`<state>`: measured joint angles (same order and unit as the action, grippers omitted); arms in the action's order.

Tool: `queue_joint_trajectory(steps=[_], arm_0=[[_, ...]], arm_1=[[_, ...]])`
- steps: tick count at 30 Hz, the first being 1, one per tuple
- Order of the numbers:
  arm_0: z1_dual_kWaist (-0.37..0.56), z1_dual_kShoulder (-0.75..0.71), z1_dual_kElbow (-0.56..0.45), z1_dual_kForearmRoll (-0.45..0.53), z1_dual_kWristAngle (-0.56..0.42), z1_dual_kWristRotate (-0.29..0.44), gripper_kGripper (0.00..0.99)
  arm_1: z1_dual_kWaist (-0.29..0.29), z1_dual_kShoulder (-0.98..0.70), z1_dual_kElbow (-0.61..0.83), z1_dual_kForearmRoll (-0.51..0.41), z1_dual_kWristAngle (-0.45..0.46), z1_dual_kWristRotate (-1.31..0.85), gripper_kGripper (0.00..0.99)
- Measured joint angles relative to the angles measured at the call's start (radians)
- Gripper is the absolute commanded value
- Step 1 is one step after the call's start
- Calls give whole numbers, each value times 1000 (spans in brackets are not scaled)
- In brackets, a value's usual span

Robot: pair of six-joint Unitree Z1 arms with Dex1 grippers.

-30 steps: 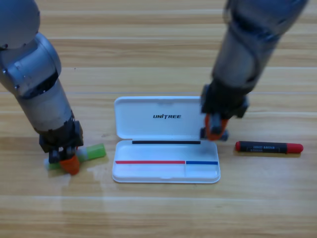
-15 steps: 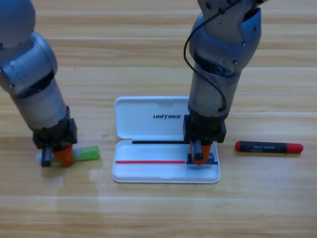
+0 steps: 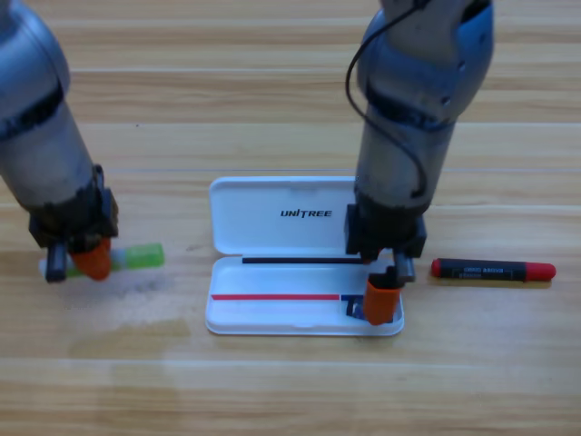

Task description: Clean up eraser and pencils

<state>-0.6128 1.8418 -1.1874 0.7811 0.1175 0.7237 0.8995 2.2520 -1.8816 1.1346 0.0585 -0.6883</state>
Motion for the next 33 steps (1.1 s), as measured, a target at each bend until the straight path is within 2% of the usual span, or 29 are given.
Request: queue_joint_trajectory(steps=[5, 8, 14, 20, 27, 33], arm_0=[[-1, -47, -85, 104, 0, -4, 0], [-14, -72, -142, 163, -3, -8, 0], [-110, -84, -223, 209, -43, -13, 0], [-234, -34, -286, 210, -52, -13, 0], [-310, 118, -327, 197, -58, -13, 0], [-324, 217, -395, 184, -63, -14, 0]], arm_1=[[0, -88, 28, 36, 0, -1, 960], [-1, -132, 100, 43, 0, -2, 960], [-27, -148, 203, 44, -23, -38, 960], [-121, -148, 262, -52, -82, -95, 959], [-237, -138, 275, -115, -105, -161, 950], [-270, -92, 278, -144, -105, -179, 920]])
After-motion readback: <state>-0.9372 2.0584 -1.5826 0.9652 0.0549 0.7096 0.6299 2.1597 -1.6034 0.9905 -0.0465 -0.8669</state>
